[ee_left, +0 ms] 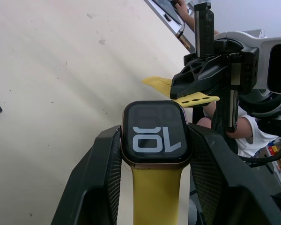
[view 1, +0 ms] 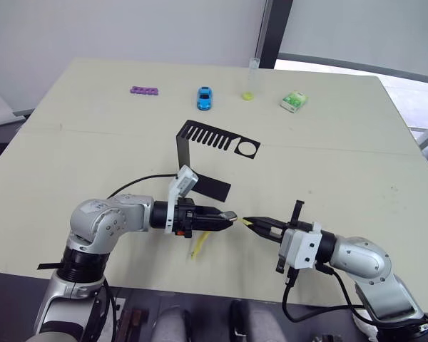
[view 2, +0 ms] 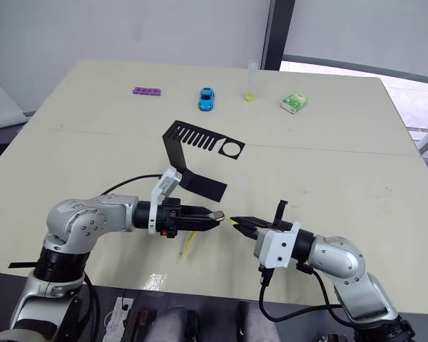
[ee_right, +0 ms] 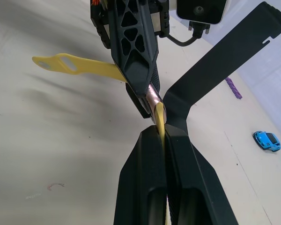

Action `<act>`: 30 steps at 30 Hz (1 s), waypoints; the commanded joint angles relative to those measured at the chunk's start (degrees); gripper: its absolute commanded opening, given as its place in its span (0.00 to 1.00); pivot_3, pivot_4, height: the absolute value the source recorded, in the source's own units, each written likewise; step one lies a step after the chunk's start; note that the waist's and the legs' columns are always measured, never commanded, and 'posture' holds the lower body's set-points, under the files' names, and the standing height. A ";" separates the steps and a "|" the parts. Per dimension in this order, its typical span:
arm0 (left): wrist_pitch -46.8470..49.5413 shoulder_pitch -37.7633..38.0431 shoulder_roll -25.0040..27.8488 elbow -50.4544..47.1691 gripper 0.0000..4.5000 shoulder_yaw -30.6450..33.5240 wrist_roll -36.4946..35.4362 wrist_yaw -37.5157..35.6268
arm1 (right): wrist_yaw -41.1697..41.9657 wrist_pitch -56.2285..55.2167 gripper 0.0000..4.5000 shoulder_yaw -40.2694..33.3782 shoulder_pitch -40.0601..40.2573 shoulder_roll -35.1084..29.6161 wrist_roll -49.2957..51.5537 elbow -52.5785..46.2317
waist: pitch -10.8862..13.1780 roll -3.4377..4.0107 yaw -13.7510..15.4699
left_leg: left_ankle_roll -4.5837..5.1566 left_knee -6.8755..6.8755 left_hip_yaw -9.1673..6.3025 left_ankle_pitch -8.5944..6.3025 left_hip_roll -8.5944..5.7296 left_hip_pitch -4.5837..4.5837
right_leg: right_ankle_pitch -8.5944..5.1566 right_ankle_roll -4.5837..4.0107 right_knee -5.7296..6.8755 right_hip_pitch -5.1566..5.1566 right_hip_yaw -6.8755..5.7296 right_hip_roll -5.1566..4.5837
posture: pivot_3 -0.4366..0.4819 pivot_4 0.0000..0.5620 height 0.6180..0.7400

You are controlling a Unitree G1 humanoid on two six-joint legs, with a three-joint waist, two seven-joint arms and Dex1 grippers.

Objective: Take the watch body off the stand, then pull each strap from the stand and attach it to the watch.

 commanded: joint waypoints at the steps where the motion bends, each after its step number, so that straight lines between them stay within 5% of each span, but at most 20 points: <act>1: -0.99 0.28 -0.04 -1.94 0.36 0.10 -0.56 0.10 | -0.37 -1.09 0.00 -0.04 -0.47 -0.22 0.65 -0.89 | 0.00 0.00 0.00 | 0.00 0.00 0.00 0.00 0.00 0.00 | 0.00 0.00 0.00 0.00 0.00 0.00 | 0.48 0.27 1.00; 30: -0.73 0.05 -0.66 -2.70 0.36 -1.23 -1.29 0.35 | -0.24 -1.60 0.00 1.93 -1.32 0.30 -0.23 -1.04 | 0.00 0.00 0.00 | 0.00 0.01 0.00 0.00 0.00 0.00 | 0.00 0.00 0.01 0.00 0.00 0.00 | 0.48 0.27 1.00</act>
